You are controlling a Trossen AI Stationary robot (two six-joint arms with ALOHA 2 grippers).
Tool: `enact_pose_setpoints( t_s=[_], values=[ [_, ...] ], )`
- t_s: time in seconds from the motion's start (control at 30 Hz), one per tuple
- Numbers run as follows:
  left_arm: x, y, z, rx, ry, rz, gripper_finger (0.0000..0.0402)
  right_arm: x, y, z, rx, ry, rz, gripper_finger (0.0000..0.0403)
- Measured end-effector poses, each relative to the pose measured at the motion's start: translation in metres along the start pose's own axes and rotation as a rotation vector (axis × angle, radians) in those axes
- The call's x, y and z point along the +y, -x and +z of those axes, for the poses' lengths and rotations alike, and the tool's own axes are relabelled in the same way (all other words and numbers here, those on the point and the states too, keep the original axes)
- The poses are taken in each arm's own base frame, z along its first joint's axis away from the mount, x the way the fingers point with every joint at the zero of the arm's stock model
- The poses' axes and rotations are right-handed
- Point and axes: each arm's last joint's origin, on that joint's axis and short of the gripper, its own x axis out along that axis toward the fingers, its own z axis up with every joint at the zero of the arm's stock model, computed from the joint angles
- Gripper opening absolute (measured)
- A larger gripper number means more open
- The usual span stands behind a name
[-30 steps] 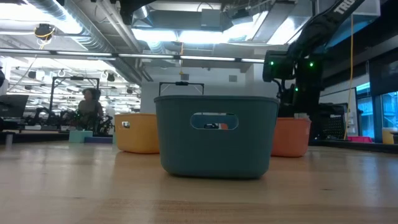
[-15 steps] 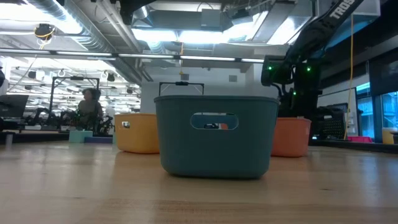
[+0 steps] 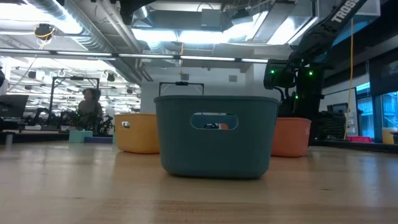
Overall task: Sort & place blocks by color
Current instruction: Put the bottom right violet block into the blue bin
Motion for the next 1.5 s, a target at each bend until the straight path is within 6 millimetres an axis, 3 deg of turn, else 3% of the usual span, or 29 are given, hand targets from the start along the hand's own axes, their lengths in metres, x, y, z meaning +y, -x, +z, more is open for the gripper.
enact_pose_setpoints(
  t_s=[0.27, 0.47, 0.53, 0.73, 0.87, 1.03, 1.23, 1.37, 1.5],
  values=[
    [0.0, 0.0, 0.0, -0.003, 0.0, 0.011, 0.0177, -0.005, -0.004, -0.005, 0.006, -0.007, 0.001, 0.0125],
    [0.0, 0.0, 0.0, -0.004, 0.0, 0.017, 0.0177, -0.006, 0.0, -0.003, -0.009, 0.031, 0.013, 0.0058],
    [0.001, 0.0, 0.0, -0.005, 0.0, 0.017, 0.0177, -0.01, 0.004, -0.004, -0.009, 0.065, 0.0, 0.0057],
    [0.001, 0.0, 0.0, -0.005, 0.0, 0.019, 0.0177, -0.029, 0.033, 0.001, -0.072, 0.144, -0.045, 0.0057],
    [0.001, 0.0, 0.0, -0.006, 0.0, 0.022, 0.0177, -0.045, 0.065, 0.001, -0.151, 0.188, 0.0, 0.0057],
    [0.001, 0.0, 0.0, -0.006, 0.0, 0.022, 0.0177, -0.059, 0.115, -0.006, -0.307, 0.266, 0.263, 0.0057],
    [0.001, 0.0, 0.0, -0.006, -0.008, 0.022, 0.0177, -0.065, 0.167, -0.015, -0.49, 0.335, 0.752, 0.0057],
    [0.001, 0.0, 0.0, -0.006, -0.043, 0.022, 0.0177, -0.056, 0.185, -0.02, -0.603, 0.334, 1.056, 0.0057],
    [0.001, 0.0, 0.0, -0.006, -0.06, 0.022, 0.0177, -0.04, 0.194, -0.025, -0.682, 0.346, 1.244, 0.0057]
  ],
)
